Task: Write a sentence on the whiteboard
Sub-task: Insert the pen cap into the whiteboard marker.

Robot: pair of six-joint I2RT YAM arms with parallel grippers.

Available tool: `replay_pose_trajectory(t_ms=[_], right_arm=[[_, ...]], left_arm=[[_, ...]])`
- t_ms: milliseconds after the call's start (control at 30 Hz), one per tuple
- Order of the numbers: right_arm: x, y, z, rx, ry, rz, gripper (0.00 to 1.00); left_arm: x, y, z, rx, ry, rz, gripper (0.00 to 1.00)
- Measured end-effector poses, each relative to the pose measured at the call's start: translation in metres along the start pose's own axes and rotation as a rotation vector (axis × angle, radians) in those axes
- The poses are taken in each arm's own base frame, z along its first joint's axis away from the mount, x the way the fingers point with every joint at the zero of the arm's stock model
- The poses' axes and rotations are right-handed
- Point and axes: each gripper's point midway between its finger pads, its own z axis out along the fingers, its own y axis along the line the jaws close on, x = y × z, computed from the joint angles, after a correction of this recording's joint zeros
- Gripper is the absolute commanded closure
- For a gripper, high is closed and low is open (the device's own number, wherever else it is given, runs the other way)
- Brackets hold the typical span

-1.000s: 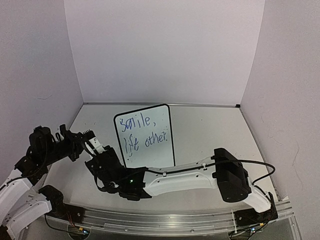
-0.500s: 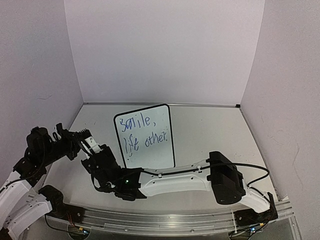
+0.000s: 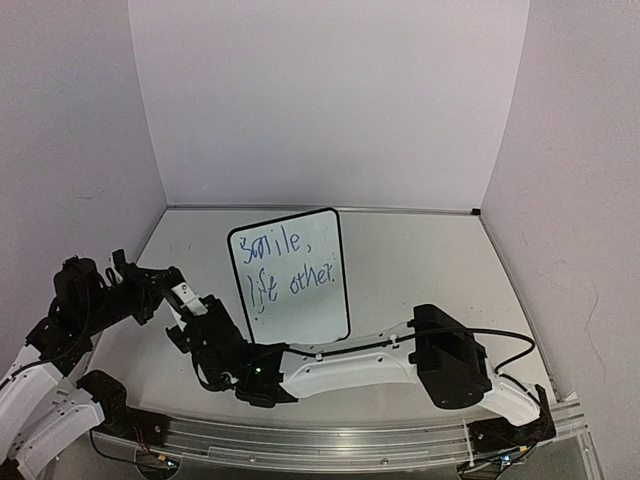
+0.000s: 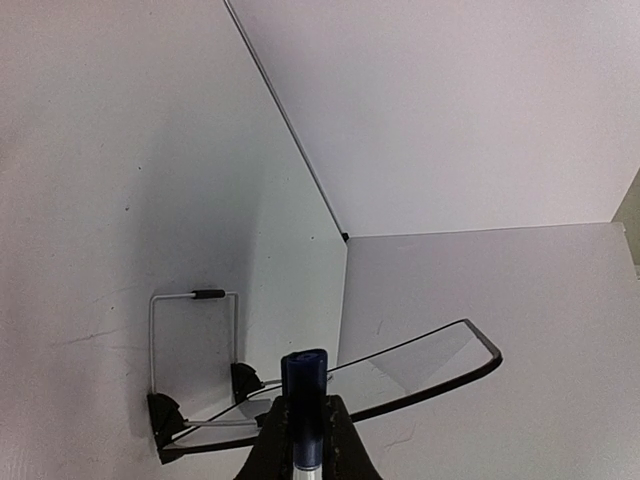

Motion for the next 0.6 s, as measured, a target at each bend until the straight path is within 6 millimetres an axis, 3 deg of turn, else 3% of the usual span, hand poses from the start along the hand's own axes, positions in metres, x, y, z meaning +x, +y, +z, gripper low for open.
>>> replay_pose_trajectory(t_ms=[100, 233, 400, 600], right_arm=[[0.011, 0.0, -0.004, -0.009, -0.01, -0.043, 1.0], [0.023, -0.001, -0.007, -0.01, -0.008, -0.104, 1.0], [0.018, -0.003, -0.007, 0.001, -0.027, -0.118, 1.0], [0.013, -0.008, -0.011, 0.012, -0.039, -0.113, 1.0]], left_arm=[[0.009, 0.007, 0.001, -0.047, 0.054, 0.033, 0.7], [0.015, -0.014, -0.004, -0.043, 0.108, 0.111, 0.47], [0.013, -0.046, -0.016, 0.007, 0.112, 0.216, 0.35], [0.017, -0.034, -0.022, -0.053, 0.134, 0.254, 0.25]])
